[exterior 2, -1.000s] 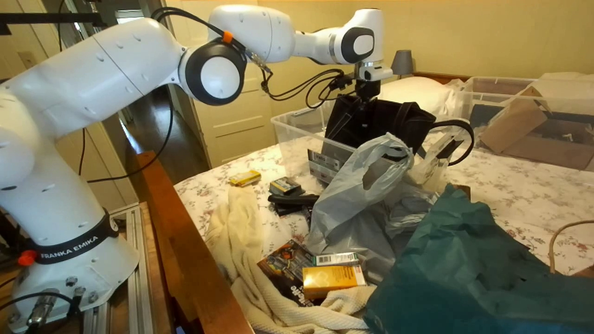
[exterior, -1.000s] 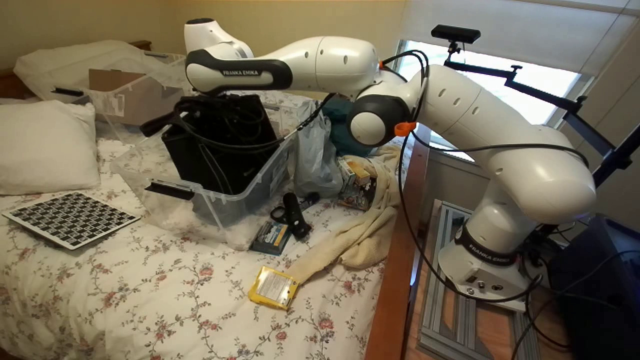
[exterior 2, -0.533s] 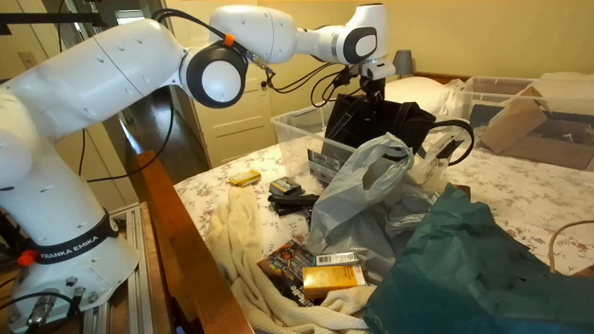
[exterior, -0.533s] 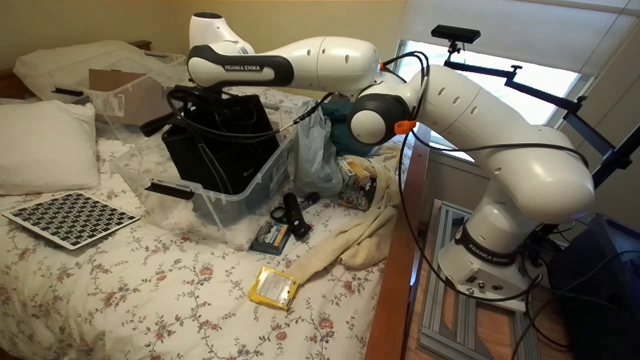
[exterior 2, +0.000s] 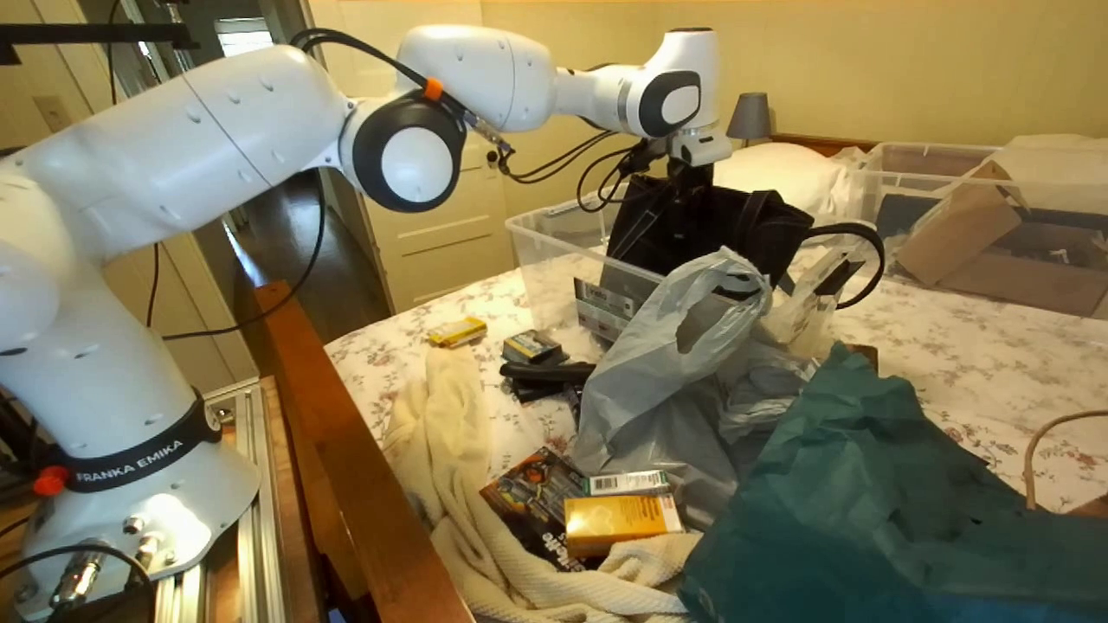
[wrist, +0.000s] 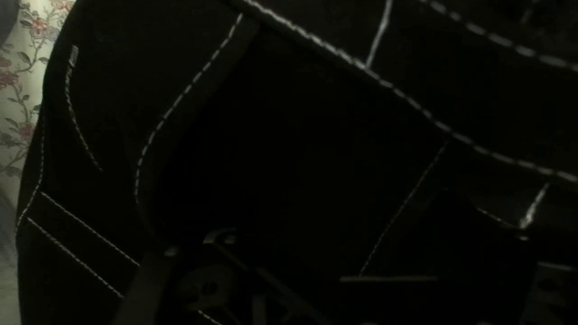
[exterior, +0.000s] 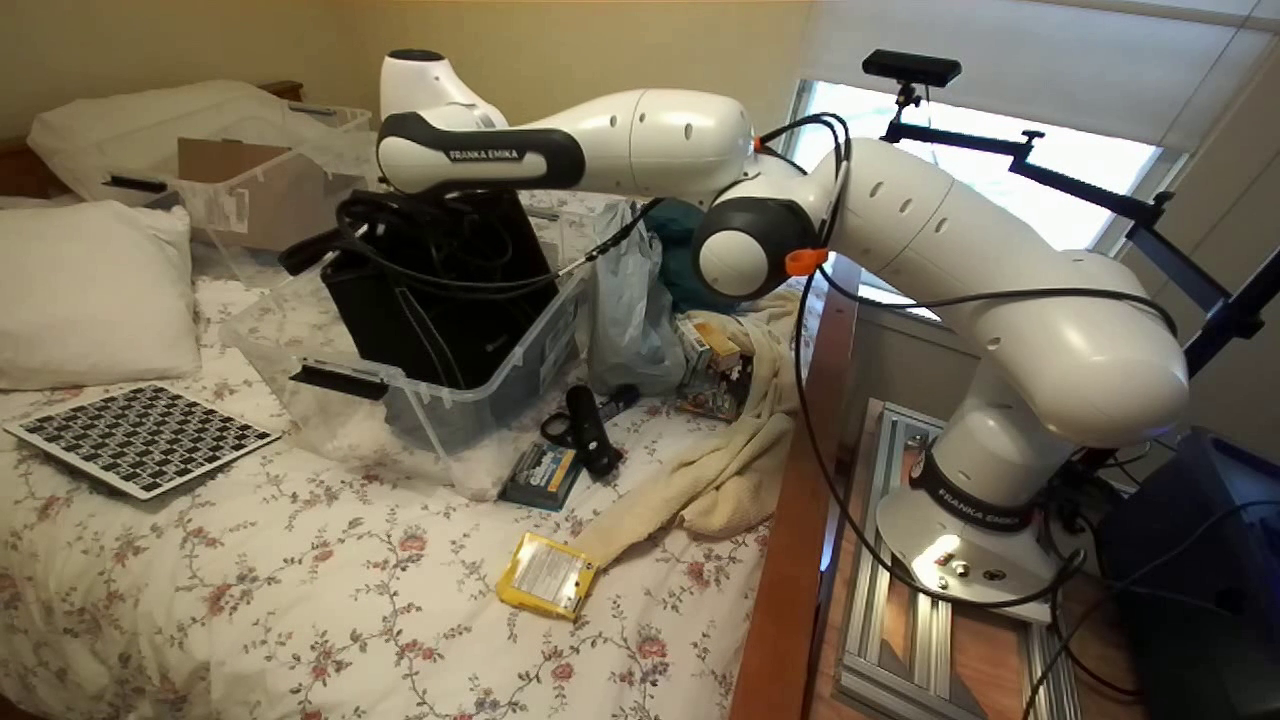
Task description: Pick up the yellow plastic from the bed and put it in the bag
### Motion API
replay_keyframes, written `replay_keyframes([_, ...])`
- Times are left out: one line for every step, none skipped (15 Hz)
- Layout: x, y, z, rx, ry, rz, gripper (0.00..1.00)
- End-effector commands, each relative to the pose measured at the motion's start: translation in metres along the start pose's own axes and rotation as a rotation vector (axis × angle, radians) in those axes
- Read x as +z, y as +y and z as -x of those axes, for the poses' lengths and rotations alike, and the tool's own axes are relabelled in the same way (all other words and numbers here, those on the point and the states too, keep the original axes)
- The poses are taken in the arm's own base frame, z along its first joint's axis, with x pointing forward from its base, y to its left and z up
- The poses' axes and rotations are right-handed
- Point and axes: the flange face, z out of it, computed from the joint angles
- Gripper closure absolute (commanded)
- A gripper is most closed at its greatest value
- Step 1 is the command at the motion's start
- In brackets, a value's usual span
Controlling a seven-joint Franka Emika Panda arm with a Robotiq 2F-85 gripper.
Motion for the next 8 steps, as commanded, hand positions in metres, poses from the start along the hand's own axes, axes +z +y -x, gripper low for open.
replay_keyframes([0.009, 0.007, 0.005, -0.025, -0.035, 0.063, 0.03])
replay_keyframes([0.012, 0.011, 0.006, -0.034, -0.042, 0.099, 0.15])
replay_keyframes([0.014, 0.014, 0.007, -0.039, -0.044, 0.131, 0.28])
replay_keyframes([0.014, 0.017, 0.007, -0.043, -0.046, 0.155, 0.30])
replay_keyframes([0.013, 0.020, 0.007, -0.048, -0.044, 0.179, 0.39])
replay_keyframes([0.012, 0.022, 0.006, -0.050, -0.040, 0.202, 0.46])
replay_keyframes([0.010, 0.024, 0.004, -0.050, -0.037, 0.220, 0.52])
replay_keyframes([0.007, 0.026, 0.003, -0.046, -0.030, 0.239, 0.60])
